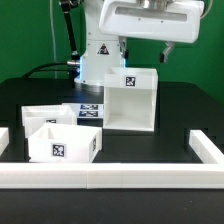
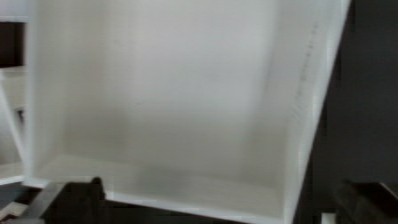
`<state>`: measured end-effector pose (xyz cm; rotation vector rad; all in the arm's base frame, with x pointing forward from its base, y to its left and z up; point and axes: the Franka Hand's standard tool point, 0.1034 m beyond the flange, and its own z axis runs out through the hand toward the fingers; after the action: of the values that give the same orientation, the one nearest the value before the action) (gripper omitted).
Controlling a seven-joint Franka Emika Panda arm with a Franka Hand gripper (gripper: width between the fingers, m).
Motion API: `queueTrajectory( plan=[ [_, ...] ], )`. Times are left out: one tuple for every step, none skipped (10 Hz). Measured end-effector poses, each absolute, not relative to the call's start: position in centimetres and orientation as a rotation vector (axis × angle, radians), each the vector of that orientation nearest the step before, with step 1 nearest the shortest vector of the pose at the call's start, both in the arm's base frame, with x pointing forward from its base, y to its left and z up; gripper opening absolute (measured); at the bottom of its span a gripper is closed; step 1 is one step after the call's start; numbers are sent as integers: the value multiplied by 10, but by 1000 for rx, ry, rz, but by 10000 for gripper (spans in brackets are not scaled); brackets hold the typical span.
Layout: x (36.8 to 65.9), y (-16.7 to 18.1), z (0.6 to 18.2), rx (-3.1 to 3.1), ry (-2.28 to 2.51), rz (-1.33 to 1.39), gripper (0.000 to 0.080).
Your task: Assemble drawer
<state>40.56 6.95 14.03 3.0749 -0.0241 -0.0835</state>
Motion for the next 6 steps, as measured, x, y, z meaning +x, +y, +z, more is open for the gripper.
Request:
queueTrajectory(
  plan=[
    [400,78,134,3087,-38,-62,650],
    [396,83,128,3103,-56,-55,650],
    [394,85,121,3109,-50,-45,650],
    [392,86,115,3123,-61,-47,650],
    [386,85,108,3138,-89,-70,650],
    [379,84,103,3146,-111,-97,650]
  ],
)
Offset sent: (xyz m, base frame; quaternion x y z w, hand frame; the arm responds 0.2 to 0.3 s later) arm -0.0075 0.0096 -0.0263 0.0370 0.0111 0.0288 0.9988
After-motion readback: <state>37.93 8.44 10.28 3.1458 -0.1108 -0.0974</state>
